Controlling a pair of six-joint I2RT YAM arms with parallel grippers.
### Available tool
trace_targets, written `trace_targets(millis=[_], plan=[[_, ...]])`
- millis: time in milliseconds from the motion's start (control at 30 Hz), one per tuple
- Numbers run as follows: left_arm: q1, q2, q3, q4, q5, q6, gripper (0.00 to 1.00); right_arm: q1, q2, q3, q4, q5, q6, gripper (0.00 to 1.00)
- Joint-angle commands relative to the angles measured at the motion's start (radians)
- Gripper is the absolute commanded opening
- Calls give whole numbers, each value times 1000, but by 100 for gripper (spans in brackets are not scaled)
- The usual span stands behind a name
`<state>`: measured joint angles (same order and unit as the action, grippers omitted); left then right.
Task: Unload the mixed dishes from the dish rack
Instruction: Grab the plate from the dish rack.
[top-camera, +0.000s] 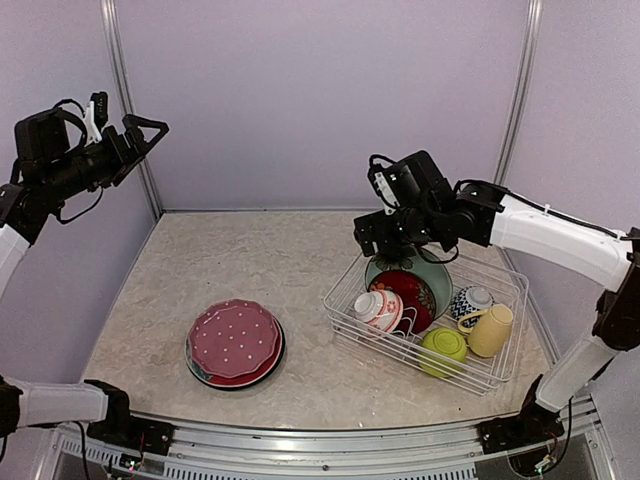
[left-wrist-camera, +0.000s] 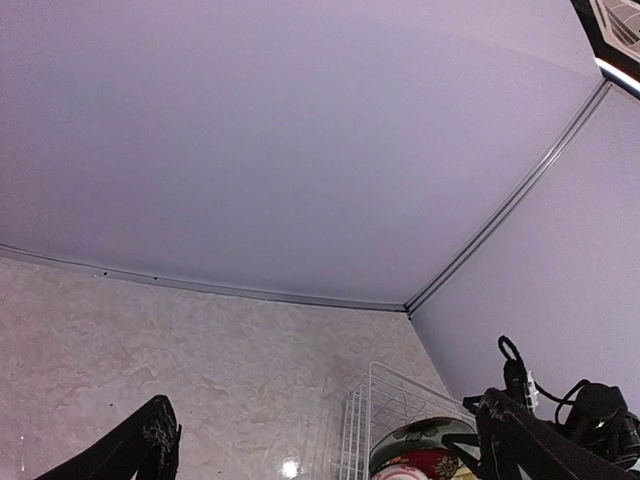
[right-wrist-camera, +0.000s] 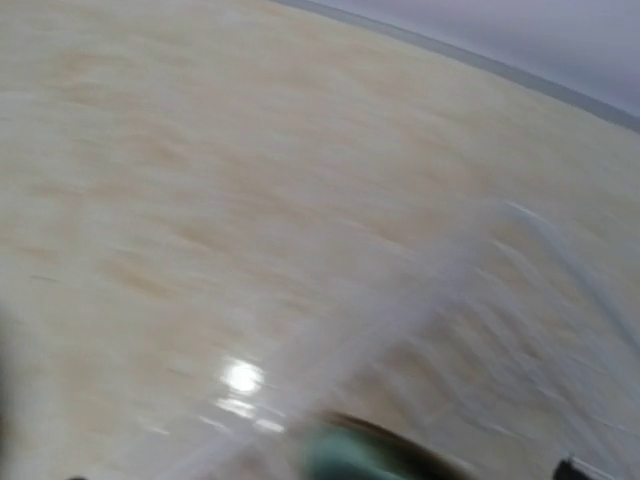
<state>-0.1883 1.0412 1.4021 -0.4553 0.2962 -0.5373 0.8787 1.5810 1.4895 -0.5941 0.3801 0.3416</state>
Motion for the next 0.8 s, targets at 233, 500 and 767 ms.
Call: trace_targets(millis=[233,500,767], plan=[[18,40,-59,-22,-22,132,99,-286,-269,-335,36,-281,-64,90],[18,52,-63,-19,9,135,99,-376,-258,-378,58,-430,-123,73],[22,52,-69,-13,36,128,99,-425,-217,-387,64,-512,-190,61]])
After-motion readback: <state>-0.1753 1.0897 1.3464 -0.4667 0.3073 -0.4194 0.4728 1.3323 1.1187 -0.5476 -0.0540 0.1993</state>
